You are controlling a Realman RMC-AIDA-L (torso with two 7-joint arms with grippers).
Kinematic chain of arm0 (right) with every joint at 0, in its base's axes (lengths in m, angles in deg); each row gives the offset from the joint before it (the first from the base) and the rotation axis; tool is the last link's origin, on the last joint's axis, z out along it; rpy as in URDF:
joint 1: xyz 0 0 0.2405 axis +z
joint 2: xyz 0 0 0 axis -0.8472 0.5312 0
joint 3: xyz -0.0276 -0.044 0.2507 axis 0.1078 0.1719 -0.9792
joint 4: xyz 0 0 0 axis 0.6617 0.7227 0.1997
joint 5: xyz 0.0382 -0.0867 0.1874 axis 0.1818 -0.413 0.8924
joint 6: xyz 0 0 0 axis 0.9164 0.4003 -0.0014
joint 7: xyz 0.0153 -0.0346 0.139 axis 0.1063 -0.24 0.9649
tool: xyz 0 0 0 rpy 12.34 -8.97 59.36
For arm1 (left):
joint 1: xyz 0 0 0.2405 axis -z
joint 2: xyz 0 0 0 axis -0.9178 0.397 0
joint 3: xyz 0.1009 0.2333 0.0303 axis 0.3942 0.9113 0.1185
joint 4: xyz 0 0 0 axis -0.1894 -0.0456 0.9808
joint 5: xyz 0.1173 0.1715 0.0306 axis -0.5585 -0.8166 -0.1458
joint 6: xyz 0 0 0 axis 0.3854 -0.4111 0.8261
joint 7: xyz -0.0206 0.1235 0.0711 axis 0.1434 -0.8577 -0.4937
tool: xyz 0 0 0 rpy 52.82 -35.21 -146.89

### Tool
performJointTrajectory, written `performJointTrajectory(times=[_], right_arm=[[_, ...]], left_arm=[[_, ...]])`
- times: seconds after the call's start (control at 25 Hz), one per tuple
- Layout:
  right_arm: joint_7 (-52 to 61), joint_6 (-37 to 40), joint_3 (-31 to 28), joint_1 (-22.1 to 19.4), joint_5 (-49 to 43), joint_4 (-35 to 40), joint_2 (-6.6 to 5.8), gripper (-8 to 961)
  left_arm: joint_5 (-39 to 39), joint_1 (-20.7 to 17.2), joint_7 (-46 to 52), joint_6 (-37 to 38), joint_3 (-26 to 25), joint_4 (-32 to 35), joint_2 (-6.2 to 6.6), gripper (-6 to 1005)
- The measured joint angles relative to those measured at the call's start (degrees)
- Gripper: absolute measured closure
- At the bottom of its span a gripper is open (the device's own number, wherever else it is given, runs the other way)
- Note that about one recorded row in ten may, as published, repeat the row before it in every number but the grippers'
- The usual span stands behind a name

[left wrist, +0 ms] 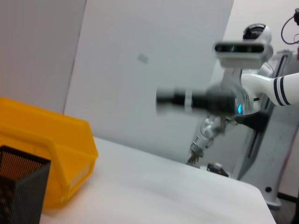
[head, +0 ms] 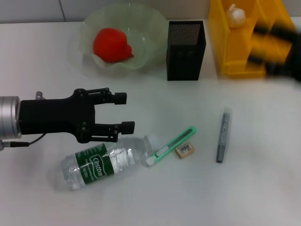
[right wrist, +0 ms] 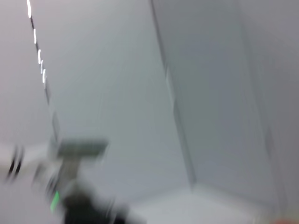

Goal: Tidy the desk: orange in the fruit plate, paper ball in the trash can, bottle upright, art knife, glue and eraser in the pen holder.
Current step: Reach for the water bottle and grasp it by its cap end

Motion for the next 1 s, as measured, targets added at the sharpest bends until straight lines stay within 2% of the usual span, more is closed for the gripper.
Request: performJointTrajectory(times=[0.08,0.12,0.16,0.32,0.44,0.56,0.64,0.68,0.76,0.8,0.84,0.88,0.96,1.0], right_arm=[[-0.4,-1.2,-0.2,-0.7,-8.5,0.3,1.08,119],[-1.3,-2.2,-0.4,-1.4,-14.5,0.6,2.0,119],[-1.3,-2.2,-0.4,-1.4,-14.5,0.6,2.0,119],[-4.9,-3.6,-0.3,-4.8,-20.2,3.8,4.01,119],[-5.1,-3.7,-0.4,-5.6,-21.0,4.8,4.32,118],[-5.2,-3.7,-0.4,-5.9,-21.6,5.1,4.42,118],[-5.2,-3.7,-0.4,-6.0,-21.9,5.1,4.43,119],[-5.3,-3.7,-0.4,-6.0,-22.1,5.1,4.39,119],[-5.3,-3.7,-0.5,-6.0,-22.4,5.4,4.1,119],[-5.3,-3.7,-0.5,-6.0,-22.4,5.4,4.1,119],[-5.3,-3.7,-0.5,-6.0,-22.5,5.5,4.04,119],[-5.3,-3.7,-0.5,-6.0,-22.6,5.7,3.97,119],[-5.2,-3.7,-0.5,-6.0,-22.8,6.1,3.91,119],[-5.2,-3.7,-0.5,-6.0,-22.9,6.3,3.89,119]], left_arm=[[-1.1,0.7,1.3,-0.1,0.0,0.2,-0.01,333],[-1.6,1.1,2.0,-0.2,0.0,0.3,-0.01,334],[-2.4,1.7,2.8,-0.3,0.0,0.5,-0.02,334],[-6.2,3.9,7.9,-0.9,0.0,4.4,-0.7,337],[-12.3,6.7,15.1,-1.6,0.1,10.3,-1.81,339],[-21.8,12.4,26.2,-1.2,0.5,15.8,-3.25,341],[-23.6,13.6,28.1,-1.0,0.9,16.2,-3.5,342],[-27.5,16.4,32.1,-0.7,2.2,17.0,-4.03,343],[-27.5,16.4,32.1,-0.7,2.2,17.0,-4.03,344],[-30.6,18.7,35.8,-0.7,4.1,17.2,-4.45,345],[-33.6,21.7,41.3,-1.8,9.4,17.2,-4.94,345],[-34.2,22.5,43.9,-3.3,13.1,17.2,-5.09,346],[-34.4,23.2,46.6,-5.4,17.4,17.3,-5.25,347],[-34.4,23.6,49.2,-8.2,22.6,17.3,-5.4,348]])
